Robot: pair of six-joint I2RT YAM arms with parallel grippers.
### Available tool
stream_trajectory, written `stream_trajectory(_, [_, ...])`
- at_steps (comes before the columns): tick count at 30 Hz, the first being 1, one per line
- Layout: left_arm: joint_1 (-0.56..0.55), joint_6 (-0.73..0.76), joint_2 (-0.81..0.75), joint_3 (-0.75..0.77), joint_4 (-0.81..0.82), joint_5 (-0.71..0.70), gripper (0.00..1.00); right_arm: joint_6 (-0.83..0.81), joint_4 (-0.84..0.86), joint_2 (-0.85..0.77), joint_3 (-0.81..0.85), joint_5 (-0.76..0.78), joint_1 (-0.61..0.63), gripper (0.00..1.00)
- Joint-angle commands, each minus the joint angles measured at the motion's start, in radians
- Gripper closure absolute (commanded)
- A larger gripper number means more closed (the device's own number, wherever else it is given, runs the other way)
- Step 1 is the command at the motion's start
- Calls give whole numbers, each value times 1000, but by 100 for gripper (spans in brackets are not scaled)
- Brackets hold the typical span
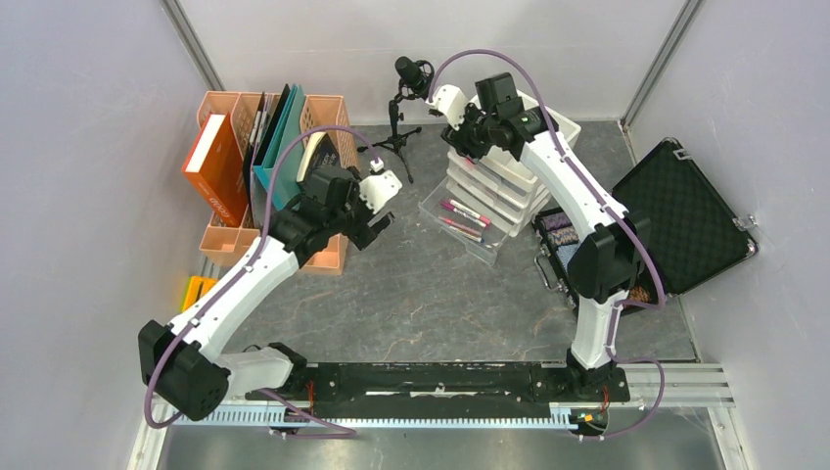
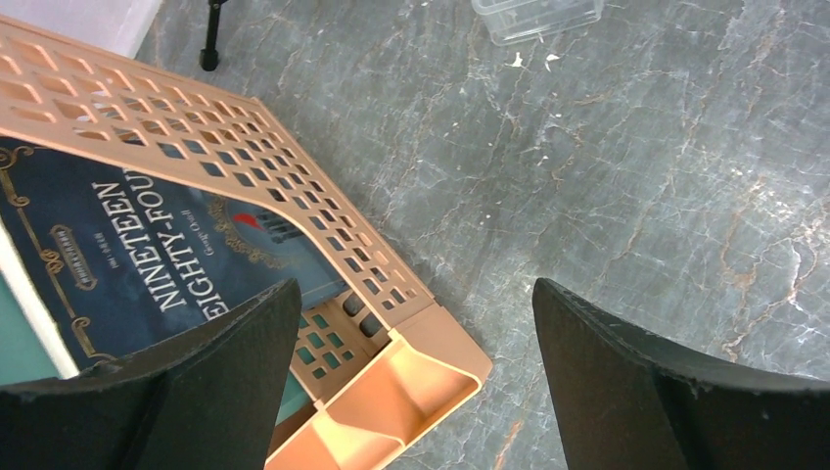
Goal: Organize the desk
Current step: Close the drawer in the storage box.
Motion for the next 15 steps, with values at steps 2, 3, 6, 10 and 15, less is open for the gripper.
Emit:
stream_trajectory(2, [5, 0, 49, -25, 81, 71, 6, -1, 52, 24, 14, -10, 6, 56])
stream_trajectory(3, [5, 19, 69, -26, 96, 74, 5, 1, 55, 25, 10, -14, 6, 60])
stream_trajectory(6, [3, 54, 136, -5, 126, 77, 4, 8, 57, 27, 0, -32, 6, 70])
stream_trajectory(10, [2, 59, 222, 39, 136, 68, 4, 7, 53, 27, -14, -53, 7, 80])
stream_trajectory(15, [-9, 52, 269, 54, 154, 67, 2, -1, 31, 35, -17, -59, 8, 86])
